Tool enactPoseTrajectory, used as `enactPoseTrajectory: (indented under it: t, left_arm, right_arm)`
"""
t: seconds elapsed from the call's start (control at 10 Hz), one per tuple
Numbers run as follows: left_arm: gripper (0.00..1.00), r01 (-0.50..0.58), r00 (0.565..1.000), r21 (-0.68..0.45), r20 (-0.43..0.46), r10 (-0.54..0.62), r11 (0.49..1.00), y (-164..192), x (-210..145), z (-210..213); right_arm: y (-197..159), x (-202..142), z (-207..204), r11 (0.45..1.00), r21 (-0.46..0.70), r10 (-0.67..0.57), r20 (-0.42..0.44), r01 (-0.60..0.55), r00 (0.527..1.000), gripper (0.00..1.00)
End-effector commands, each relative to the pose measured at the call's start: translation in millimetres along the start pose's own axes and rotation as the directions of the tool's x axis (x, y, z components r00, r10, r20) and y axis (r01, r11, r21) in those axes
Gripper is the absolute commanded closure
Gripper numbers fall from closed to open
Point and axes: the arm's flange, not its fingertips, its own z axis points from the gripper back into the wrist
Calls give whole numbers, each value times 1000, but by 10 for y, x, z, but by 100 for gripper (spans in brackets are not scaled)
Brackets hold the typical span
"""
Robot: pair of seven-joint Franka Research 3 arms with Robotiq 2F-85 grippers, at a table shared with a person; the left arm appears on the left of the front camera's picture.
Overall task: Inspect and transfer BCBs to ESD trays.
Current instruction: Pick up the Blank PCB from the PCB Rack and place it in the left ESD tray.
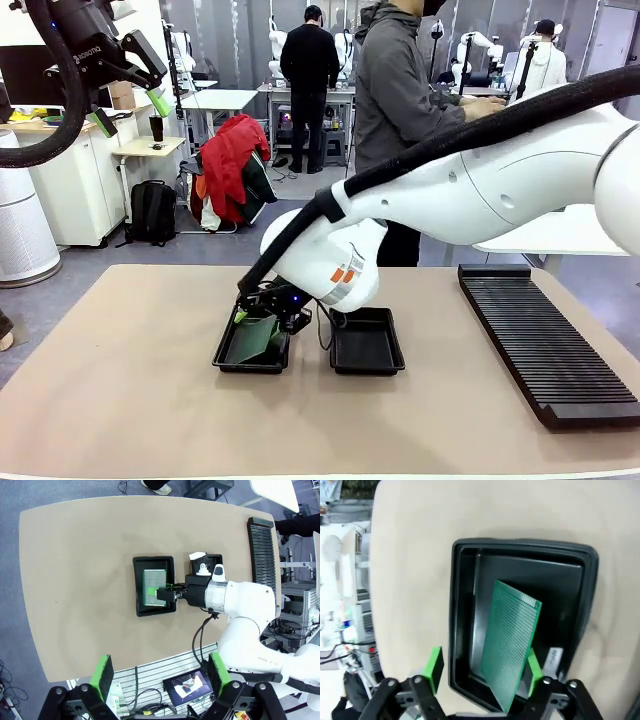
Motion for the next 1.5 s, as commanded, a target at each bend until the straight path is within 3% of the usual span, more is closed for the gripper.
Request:
enactPoseTrajectory:
  t: [0.0, 0.4, 0.8, 1.2, 1.4]
  left_arm:
    - [0, -1, 1000, 5, 3, 1, 1000, 13, 4, -2]
    - [0, -1, 1000, 5, 3, 1, 1000, 13, 4, -2]
    - [0, -1, 1000, 5, 3, 1, 1000, 13, 4, -2]
    - [0, -1, 1000, 5, 3, 1, 1000, 13, 4, -2]
    - [0, -1, 1000, 5, 3, 1, 1000, 13, 4, -2]
  right_arm:
    - [349, 116, 126, 992, -128, 16, -14, -18, 1000, 2]
    - [646, 99, 395, 948, -315, 37, -44, -49, 998, 0]
    - [728, 1, 746, 911, -411, 1, -78, -33, 997, 0]
    - [725, -11, 967, 884, -467, -46, -110, -11, 993, 0]
    - [696, -8, 924, 901, -433, -23, -131, -36, 991, 0]
